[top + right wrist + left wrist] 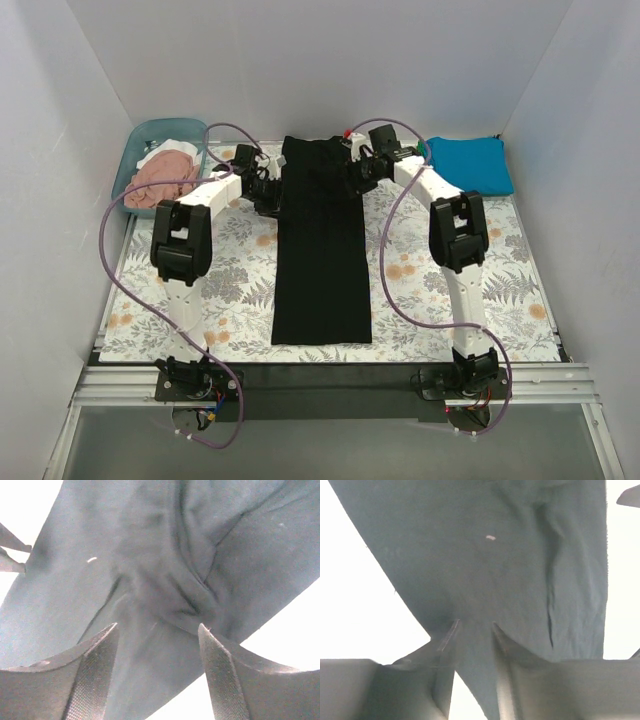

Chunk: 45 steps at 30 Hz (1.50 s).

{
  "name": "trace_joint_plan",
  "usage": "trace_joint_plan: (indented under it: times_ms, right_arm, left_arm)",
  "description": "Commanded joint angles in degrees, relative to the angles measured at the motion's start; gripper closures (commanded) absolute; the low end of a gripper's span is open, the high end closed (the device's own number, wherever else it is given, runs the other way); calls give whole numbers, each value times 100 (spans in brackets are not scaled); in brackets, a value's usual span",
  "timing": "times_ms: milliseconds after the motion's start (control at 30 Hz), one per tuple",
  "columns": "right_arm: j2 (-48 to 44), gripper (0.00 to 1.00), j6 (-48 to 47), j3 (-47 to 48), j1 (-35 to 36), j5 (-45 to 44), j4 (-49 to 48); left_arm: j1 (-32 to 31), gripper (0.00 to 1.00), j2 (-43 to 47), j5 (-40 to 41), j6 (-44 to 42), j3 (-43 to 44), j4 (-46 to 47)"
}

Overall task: Fold and stack the t-shirts
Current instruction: Fold the tshirt

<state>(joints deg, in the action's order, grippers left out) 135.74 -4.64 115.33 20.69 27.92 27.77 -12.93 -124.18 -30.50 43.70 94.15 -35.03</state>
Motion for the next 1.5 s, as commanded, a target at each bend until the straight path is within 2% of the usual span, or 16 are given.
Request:
trace_joint_plan:
  times_ms: [0, 67, 100, 167, 200, 300, 400, 467, 533, 600, 733, 800, 900, 1133, 1267, 1467]
  right_arm:
    - [-1566, 26, -615, -211, -4, 47, 79]
    - [-2313, 20, -1070, -396, 40, 20, 228]
    - [-2576, 17, -1230, -545, 67, 12, 264]
    - [-3306, 8, -1599, -1010, 67, 90, 334]
    - [-3544, 4, -1627, -1186, 76, 21, 326]
    - [-4387, 2, -1854, -1828, 76, -725, 413]
    - [-5135, 2, -3010, -2487, 128, -95, 1027]
    - [-5671, 2, -3269, -3161, 451, -137, 1204]
    - [-6249, 2, -3734, -3786, 812, -356, 1249]
    - [-6585, 2, -3938, -4777, 1471, -726, 1222]
    - [-7175, 2, -4193, -6099, 2577, -911, 1065]
    - [-7246, 2, -4141, -6643, 2799, -868, 871]
    - [-7255, 11, -4053, -7250, 3212, -910, 327]
    - [-7369, 31, -4114, -7937, 3696, -911, -395]
    - [-7431, 37, -4325, -8333, 3828, -920, -658]
    - [-7343, 38, -4484, -8632, 3925, -973, -852]
  left_arm:
    - [80, 65, 1604, -288, -807, -123, -14]
    - [98, 53, 2650, -386, -1152, -797, 362]
    - [106, 37, 2975, -430, -1441, -1010, 452]
    - [106, 15, 3864, -649, -1794, -1580, 558]
    - [80, 13, 4127, -624, -1873, -1723, 610]
    - [10, 12, 4858, -281, -1944, -2188, 629]
    - [-8, 11, 5323, -464, -2390, -2462, 253]
    - [-8, 11, 5456, -1059, -3431, -2550, -727]
    - [-8, 10, 5737, -1360, -4007, -3004, -1189]
    - [-52, 9, 6297, -1914, -5315, -3462, -1883]
    - [-402, 9, 7599, -1810, -6495, -5288, -1789]
    - [-613, 14, 7934, -1723, -6847, -5765, -1587]
    - [-920, 20, 8155, -1574, -6640, -6346, -1157]
    - [-1370, 35, 7479, -1318, -6172, -6646, -778]
    - [-1510, 35, 7593, -1213, -6216, -6892, -418]
    - [-1748, 36, 7286, -1142, -5918, -6901, -163]
